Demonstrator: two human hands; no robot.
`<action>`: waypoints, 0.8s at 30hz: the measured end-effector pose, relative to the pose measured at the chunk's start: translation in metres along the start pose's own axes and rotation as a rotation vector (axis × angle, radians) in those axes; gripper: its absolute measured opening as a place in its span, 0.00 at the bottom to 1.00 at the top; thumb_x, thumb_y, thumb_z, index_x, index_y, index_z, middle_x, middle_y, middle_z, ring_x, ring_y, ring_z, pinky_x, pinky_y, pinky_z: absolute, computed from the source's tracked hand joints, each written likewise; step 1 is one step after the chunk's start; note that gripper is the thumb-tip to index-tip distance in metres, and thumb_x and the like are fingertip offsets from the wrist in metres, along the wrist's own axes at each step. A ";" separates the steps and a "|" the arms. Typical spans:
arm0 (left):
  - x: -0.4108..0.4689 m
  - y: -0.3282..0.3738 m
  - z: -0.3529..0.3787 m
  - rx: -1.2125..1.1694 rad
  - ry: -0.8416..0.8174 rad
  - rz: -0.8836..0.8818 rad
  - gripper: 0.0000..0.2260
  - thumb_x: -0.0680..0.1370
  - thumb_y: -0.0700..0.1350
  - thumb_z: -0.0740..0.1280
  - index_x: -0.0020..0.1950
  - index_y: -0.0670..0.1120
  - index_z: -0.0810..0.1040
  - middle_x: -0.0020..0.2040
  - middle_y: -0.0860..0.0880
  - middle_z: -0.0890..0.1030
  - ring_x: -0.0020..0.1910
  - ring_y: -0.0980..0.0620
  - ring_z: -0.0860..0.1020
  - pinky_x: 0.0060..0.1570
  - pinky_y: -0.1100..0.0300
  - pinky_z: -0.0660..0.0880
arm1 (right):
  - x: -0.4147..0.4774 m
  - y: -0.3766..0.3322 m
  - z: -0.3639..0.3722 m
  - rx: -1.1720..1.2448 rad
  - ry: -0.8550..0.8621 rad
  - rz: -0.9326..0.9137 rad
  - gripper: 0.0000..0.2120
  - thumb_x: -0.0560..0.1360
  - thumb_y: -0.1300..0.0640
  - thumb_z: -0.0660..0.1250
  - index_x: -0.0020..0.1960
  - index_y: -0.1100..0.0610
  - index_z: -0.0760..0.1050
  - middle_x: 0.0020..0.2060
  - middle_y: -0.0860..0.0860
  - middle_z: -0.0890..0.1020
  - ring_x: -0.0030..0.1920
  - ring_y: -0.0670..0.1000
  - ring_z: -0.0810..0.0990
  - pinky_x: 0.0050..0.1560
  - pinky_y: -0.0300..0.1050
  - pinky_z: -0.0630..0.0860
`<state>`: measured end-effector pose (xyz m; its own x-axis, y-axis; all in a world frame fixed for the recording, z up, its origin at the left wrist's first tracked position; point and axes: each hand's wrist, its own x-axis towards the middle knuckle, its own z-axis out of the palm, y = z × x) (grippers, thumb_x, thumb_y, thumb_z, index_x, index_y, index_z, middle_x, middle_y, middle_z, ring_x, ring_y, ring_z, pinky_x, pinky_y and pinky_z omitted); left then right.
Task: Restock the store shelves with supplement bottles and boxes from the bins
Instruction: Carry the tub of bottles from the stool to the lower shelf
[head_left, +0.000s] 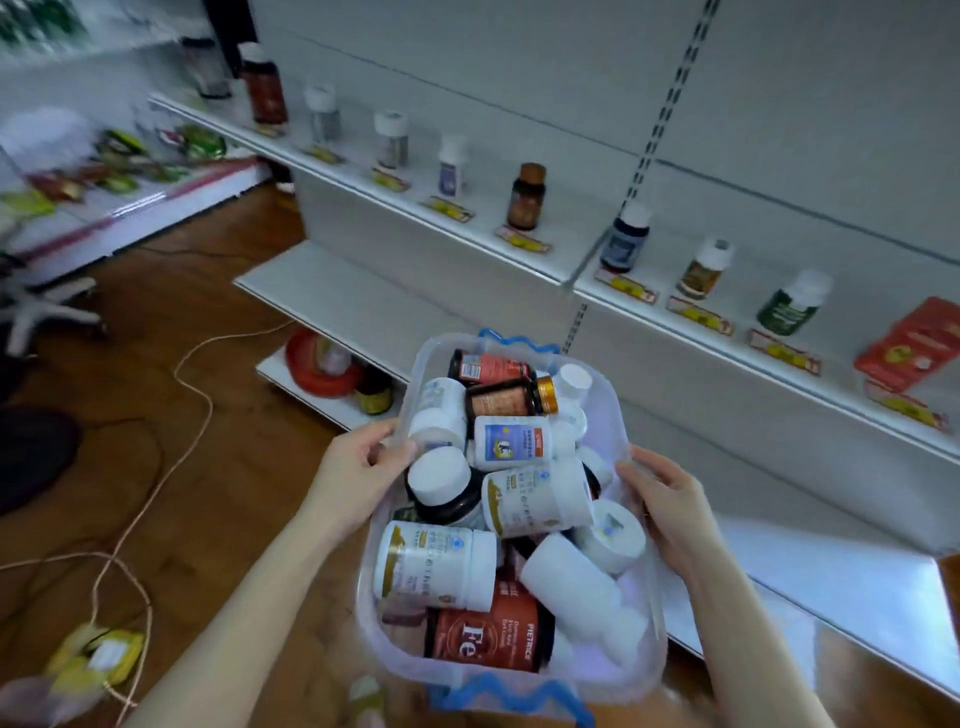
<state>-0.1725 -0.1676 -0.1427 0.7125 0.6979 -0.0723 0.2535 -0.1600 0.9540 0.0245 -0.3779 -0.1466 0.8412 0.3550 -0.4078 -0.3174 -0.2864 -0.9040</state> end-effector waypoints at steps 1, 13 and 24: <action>0.007 -0.006 -0.020 0.014 0.020 -0.005 0.05 0.76 0.44 0.68 0.47 0.44 0.81 0.32 0.51 0.76 0.32 0.57 0.69 0.34 0.62 0.65 | 0.003 -0.004 0.023 0.007 -0.015 0.005 0.10 0.74 0.63 0.67 0.55 0.58 0.77 0.39 0.55 0.81 0.37 0.52 0.76 0.38 0.45 0.73; 0.100 -0.047 -0.159 -0.009 0.161 -0.093 0.07 0.75 0.42 0.68 0.42 0.55 0.78 0.29 0.55 0.80 0.27 0.61 0.72 0.28 0.73 0.67 | 0.077 -0.037 0.215 -0.021 -0.131 0.038 0.11 0.74 0.65 0.64 0.55 0.57 0.77 0.37 0.54 0.80 0.26 0.44 0.77 0.27 0.35 0.74; 0.242 -0.087 -0.218 0.030 0.067 -0.168 0.07 0.75 0.46 0.68 0.47 0.59 0.77 0.46 0.39 0.82 0.41 0.48 0.74 0.42 0.53 0.73 | 0.176 -0.057 0.323 -0.013 -0.037 0.146 0.16 0.75 0.63 0.64 0.63 0.61 0.72 0.33 0.51 0.74 0.18 0.38 0.70 0.21 0.29 0.67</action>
<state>-0.1646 0.1671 -0.1804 0.6135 0.7616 -0.2090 0.3851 -0.0574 0.9211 0.0490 -0.0116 -0.2083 0.7701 0.3410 -0.5391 -0.4291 -0.3483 -0.8334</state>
